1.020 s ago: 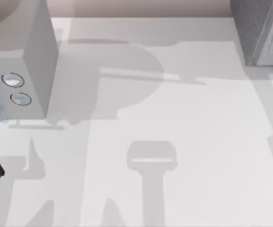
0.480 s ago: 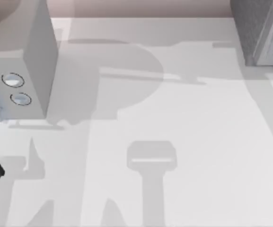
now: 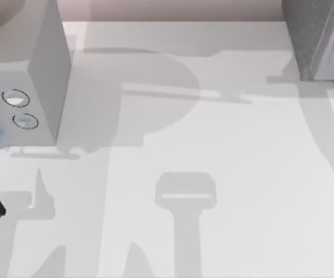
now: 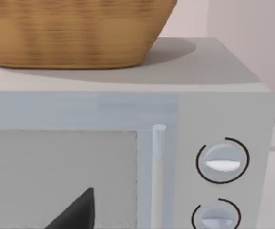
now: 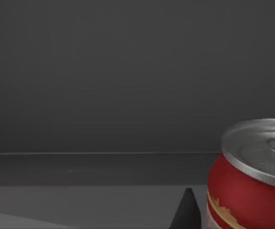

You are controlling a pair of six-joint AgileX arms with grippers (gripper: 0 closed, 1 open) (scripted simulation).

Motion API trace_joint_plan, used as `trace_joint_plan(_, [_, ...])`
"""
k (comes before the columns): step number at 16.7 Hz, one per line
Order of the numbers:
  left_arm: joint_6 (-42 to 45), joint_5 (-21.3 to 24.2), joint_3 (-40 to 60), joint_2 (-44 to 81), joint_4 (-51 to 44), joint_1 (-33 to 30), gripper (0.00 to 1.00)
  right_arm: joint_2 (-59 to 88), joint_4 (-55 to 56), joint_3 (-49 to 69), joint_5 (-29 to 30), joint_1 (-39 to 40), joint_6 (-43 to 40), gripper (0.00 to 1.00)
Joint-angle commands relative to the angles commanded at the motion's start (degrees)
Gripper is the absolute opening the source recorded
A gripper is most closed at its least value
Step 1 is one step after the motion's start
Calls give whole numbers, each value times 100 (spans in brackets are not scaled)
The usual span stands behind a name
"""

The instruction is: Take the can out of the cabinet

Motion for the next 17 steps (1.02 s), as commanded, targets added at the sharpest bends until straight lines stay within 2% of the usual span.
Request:
trace_joint_plan(5, [0, 0, 0, 0, 0, 0, 100, -37, 35, -46, -12, -38, 8, 0])
trace_joint_plan(9, [0, 0, 0, 0, 0, 0, 100, -646, 312, -896, -93, -160, -6, 0])
trace_joint_plan(13, [0, 0, 0, 0, 0, 0, 100, -1779, 823, -2688, -288, -356, -30, 0])
trace_joint_plan(17, [0, 0, 0, 0, 0, 0, 100, -3360, 1505, -5353, -562, -588, -53, 0])
